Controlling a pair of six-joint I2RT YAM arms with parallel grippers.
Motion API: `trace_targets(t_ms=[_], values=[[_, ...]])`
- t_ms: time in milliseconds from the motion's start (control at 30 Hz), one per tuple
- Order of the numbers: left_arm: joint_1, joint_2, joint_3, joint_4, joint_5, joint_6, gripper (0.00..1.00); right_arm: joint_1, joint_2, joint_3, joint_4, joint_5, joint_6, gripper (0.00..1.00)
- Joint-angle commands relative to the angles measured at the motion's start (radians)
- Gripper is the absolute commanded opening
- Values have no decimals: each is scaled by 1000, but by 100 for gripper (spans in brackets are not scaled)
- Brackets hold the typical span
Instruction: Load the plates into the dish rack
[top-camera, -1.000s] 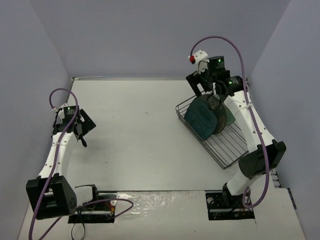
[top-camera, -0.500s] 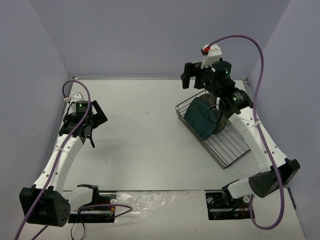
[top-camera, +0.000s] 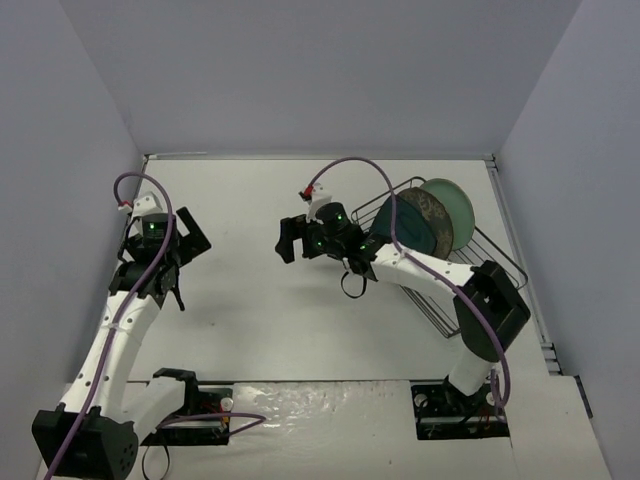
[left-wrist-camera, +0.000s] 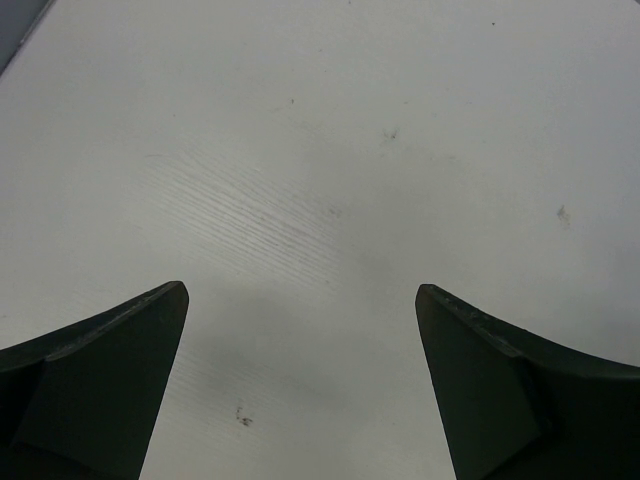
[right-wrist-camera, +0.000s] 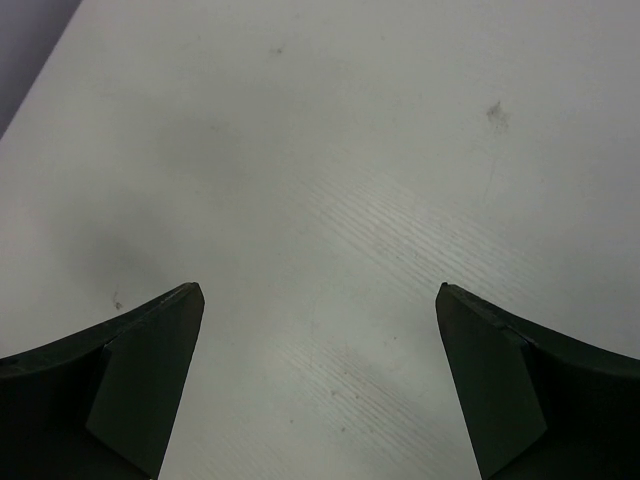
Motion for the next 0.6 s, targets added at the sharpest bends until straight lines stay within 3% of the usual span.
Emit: trace_targets(t_ms=[0,133,567], values=[[-3,-12,-13,22,-29,0,97,25,12,-64,340,27,55,100],[-3,-16,-2,-7,-55,1,97,67,38,-113,447,75,49,100],[-4,-49,-20,3,-81,7,97,83,38,-110,422,107,40,100]])
